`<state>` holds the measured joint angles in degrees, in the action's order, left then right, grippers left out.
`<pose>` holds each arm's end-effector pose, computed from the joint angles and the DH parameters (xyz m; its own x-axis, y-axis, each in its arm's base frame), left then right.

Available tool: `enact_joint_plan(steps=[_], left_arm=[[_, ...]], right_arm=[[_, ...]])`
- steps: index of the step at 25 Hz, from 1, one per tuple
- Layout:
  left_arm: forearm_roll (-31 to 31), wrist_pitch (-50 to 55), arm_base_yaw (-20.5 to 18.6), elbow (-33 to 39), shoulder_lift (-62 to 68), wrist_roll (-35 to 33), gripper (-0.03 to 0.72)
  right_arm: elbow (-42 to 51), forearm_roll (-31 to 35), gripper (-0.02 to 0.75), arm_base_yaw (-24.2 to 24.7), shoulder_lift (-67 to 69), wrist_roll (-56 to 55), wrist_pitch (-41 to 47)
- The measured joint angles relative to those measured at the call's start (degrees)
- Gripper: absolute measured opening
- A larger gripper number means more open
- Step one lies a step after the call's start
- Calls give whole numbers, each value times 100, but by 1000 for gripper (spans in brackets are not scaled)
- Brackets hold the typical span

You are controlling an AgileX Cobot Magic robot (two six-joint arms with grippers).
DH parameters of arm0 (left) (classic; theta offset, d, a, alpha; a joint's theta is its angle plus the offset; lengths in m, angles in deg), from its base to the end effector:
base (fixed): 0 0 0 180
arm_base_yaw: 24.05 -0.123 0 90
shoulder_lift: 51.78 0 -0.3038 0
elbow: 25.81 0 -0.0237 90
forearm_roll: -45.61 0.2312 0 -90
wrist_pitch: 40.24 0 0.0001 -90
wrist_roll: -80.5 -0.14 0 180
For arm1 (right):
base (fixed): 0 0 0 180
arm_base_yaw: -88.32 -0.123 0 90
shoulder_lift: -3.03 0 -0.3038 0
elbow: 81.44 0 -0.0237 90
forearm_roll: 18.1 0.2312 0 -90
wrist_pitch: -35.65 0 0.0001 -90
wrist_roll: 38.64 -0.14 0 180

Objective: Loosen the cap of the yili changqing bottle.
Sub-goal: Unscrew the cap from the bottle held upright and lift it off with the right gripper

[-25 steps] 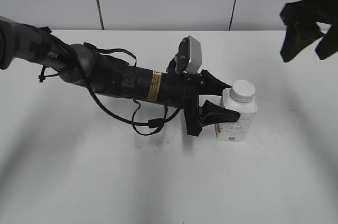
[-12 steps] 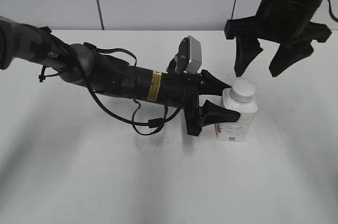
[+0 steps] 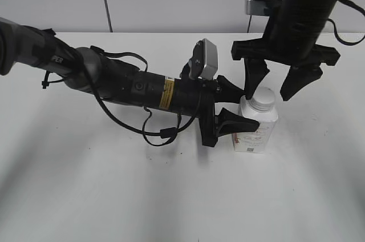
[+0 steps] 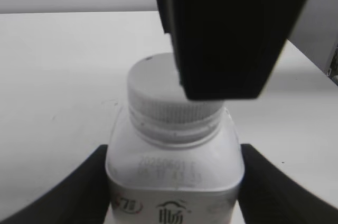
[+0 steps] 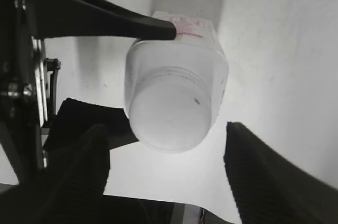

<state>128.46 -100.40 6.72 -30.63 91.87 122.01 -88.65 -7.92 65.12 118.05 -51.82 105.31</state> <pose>0.3439 -0.3450 0.1021 0.0590 0.2991 -0.9524 0.9943 -0.1027 0.0294 0.3241 0.1642 0.2122 -0.9932 -0.1164 0.0005 -0.1146 0.9783 0.1727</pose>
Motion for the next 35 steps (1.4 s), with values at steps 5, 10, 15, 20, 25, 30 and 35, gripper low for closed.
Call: enact_joint_plan(steps=[5,10,15,20,25,30,35], left_arm=[[0,0,0,0,0,0,433],[0,0,0,0,0,0,431],[0,0,0,0,0,0,431],[0,0,6,0,0,0,431],[0,11,6,0,0,0,431],[-5,16,6,0,0,0,431],[-10,22,6,0,0,0,431]], right_arm=[[0,4,532,0,95,0,0],[0,-89,461,0,113,-12,0],[0,-83,430,0,207,-4,-10],[0,-82,428,-1,253,-4,-66],[0,-142,396,-1,253,-4,-68],[0,-239,396,-12,253,485,-68],[-2,-314,396,-12,253,2261,-68]])
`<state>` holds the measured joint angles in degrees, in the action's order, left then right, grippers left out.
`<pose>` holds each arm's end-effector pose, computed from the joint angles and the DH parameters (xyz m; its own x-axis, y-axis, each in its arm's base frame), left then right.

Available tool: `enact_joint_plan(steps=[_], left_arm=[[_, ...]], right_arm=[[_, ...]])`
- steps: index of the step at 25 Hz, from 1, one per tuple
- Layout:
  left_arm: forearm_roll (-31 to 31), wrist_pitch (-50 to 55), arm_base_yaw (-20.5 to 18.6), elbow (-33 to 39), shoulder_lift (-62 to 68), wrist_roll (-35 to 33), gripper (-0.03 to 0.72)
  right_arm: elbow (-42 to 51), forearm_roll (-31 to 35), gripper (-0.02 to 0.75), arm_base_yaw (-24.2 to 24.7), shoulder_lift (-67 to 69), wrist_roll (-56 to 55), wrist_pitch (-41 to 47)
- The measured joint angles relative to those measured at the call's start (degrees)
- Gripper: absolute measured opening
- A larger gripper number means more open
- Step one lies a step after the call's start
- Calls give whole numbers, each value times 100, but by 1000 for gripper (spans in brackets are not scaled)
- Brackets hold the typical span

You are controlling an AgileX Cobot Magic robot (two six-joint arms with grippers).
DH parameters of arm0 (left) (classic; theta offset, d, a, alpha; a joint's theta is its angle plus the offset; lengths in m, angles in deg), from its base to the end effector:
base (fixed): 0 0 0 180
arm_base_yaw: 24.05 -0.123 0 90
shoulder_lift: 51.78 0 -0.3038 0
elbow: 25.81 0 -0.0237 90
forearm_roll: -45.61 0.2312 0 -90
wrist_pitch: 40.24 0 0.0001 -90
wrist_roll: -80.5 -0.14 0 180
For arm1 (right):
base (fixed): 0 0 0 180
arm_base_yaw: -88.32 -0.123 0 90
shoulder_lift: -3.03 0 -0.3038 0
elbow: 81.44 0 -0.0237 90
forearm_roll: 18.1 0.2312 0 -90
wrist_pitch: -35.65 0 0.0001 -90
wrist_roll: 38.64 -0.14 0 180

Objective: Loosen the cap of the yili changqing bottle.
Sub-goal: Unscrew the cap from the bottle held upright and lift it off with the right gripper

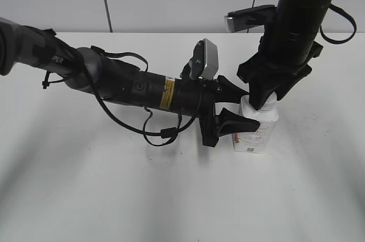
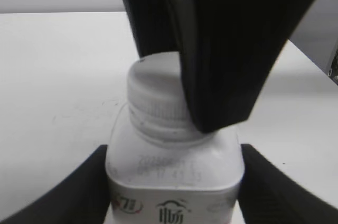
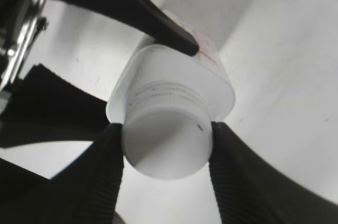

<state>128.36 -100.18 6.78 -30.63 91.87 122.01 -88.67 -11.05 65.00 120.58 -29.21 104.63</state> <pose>0.3441 -0.3453 0.1018 0.0586 0.3009 -0.9518 0.9945 -0.1000 0.0296 0.3311 0.1602 0.1952 -0.8642 -0.5023 -0.0284 -0.5021 0.8575 0.1120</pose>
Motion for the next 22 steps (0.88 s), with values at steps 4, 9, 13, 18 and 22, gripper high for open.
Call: enact_joint_plan(steps=[4,9,13,18,22], left_arm=[[0,0,0,0,0,0,431],[0,34,-6,-5,0,2,430],[-3,52,-6,-5,0,2,429],[-6,59,-6,-5,0,2,429],[6,54,-6,-5,0,2,429]], right_arm=[[-4,-67,396,0,0,2142,-53],[-4,-74,396,-5,0,4765,-259],[-4,-78,396,-5,0,5947,-334],[-4,-78,396,-5,0,6142,-309],[-4,-78,396,-5,0,6152,-254]])
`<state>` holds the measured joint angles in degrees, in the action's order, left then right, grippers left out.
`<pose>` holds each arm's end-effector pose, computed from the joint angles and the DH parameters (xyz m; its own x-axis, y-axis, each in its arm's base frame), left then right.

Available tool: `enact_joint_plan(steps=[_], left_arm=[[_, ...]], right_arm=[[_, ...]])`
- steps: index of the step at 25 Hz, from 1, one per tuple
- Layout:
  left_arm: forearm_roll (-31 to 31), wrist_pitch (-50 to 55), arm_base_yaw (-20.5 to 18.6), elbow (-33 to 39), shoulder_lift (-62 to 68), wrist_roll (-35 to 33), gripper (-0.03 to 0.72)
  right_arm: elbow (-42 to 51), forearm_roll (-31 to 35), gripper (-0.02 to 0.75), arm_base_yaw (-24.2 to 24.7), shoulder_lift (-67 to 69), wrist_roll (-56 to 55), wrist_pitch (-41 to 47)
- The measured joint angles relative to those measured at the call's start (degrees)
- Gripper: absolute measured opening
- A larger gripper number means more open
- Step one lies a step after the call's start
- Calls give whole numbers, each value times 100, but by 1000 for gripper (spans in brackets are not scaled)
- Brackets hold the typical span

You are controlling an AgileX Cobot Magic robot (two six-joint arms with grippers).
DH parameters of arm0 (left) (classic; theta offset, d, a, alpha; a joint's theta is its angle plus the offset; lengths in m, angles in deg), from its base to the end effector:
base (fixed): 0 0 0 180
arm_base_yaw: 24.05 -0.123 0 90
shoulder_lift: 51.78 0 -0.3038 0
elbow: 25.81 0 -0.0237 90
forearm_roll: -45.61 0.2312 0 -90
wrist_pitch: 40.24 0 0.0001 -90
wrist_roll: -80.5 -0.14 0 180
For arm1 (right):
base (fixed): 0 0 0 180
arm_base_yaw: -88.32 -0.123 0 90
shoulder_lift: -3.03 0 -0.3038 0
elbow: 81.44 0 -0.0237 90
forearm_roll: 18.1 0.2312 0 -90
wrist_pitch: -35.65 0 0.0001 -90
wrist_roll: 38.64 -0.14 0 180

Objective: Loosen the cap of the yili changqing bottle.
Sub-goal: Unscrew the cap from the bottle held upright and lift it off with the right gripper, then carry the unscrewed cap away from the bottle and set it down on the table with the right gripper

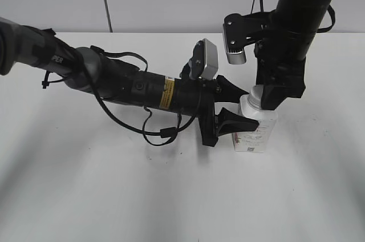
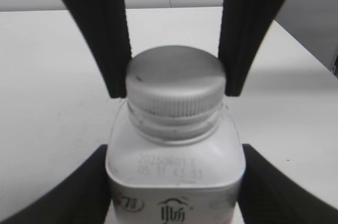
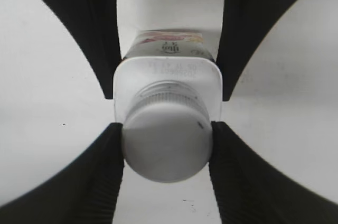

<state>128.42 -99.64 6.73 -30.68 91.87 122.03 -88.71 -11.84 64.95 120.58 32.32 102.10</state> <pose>0.3454 -0.3448 0.1010 0.0599 0.3078 -0.9496 0.9951 -0.0939 0.0323 0.3375 0.1611 0.1954 0.0356 -0.9928 -0.1146 -0.9993 -0.0337 -0.0184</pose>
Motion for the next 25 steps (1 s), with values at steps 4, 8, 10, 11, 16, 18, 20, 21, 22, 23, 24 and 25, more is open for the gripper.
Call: enact_joint_plan(steps=[4,8,10,11,16,18,20,21,22,23,24,25], left_arm=[[4,0,0,0,0,0,429],[17,-5,5,0,0,0,429],[16,-5,5,0,0,0,428],[16,-5,5,0,0,0,428],[17,-5,5,0,0,0,428],[17,-5,5,0,0,0,428],[22,-5,5,0,0,0,428],[22,-5,5,0,0,0,428],[22,-5,5,0,0,0,428],[22,-5,5,0,0,0,428],[22,-5,5,0,0,0,428],[22,-5,5,0,0,0,428]], right_arm=[[0,-15,396,0,-70,12,23],[-32,-49,396,0,-283,12,29],[-78,-60,396,0,-398,12,109],[-98,-60,396,0,-460,12,185],[-104,-123,396,0,-702,-268,283],[-104,-130,396,0,-768,-635,283],[-104,-135,396,0,-805,-1354,283],[-104,-135,396,0,-815,-1774,283],[-104,-135,396,0,-815,-2392,287],[-104,-135,396,0,-815,-3076,287],[-104,-135,396,0,-815,-3768,287],[-104,-135,396,0,-815,-4314,287]])
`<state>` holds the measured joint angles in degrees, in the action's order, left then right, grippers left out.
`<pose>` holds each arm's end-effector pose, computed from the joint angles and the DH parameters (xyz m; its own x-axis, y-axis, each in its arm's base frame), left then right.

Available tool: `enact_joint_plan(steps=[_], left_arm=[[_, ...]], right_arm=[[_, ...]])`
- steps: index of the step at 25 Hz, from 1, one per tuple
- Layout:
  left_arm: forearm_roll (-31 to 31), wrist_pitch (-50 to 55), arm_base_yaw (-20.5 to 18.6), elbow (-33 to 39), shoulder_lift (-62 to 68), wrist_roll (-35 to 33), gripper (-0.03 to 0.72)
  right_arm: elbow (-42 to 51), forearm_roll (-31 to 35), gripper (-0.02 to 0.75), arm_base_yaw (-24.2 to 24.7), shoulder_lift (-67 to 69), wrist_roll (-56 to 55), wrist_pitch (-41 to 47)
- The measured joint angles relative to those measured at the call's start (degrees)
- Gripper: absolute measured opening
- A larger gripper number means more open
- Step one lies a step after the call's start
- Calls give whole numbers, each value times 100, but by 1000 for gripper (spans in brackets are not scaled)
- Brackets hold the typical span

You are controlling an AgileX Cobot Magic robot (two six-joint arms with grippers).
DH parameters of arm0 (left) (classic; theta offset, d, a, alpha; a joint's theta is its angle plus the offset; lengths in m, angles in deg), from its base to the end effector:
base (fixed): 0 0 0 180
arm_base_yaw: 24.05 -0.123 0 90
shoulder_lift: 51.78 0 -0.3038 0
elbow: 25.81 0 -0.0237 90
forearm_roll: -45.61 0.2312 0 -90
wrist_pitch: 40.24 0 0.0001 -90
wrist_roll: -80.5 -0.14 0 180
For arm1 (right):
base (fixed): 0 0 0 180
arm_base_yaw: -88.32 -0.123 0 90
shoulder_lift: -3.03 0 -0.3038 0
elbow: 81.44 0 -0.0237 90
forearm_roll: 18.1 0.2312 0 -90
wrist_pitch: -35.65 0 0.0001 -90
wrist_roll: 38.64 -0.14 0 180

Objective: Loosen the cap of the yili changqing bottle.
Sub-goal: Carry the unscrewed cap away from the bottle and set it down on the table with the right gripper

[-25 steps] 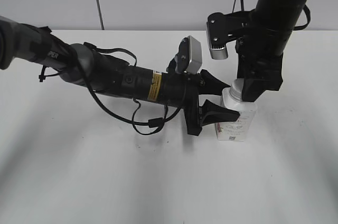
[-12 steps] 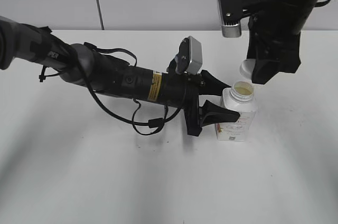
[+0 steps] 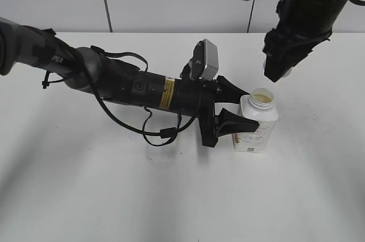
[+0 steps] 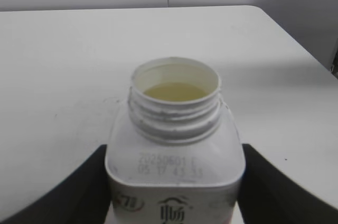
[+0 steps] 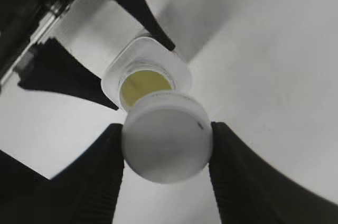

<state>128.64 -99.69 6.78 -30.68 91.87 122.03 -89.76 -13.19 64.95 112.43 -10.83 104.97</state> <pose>0.3447 -0.3450 0.1008 0.0622 0.3090 -0.9490 0.9946 -0.0983 0.0332 0.3221 0.1514 0.2508 -0.6336 -0.7510 -0.1856 -0.7640 0.6452 -0.0029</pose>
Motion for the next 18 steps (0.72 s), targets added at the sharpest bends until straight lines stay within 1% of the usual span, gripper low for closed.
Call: enact_joint_plan(steps=[5,7,10,14,18], left_arm=[[0,0,0,0,0,0,428],[0,0,0,0,0,0,428],[0,0,0,0,0,0,428],[5,0,0,0,0,0,428],[5,0,0,0,0,0,428]], right_arm=[[0,0,396,0,0,-3032,10],[0,0,396,0,0,-3695,15],[0,-15,396,0,0,-4007,20],[0,-294,396,46,0,-4057,20],[0,-454,396,314,0,-3893,27]])
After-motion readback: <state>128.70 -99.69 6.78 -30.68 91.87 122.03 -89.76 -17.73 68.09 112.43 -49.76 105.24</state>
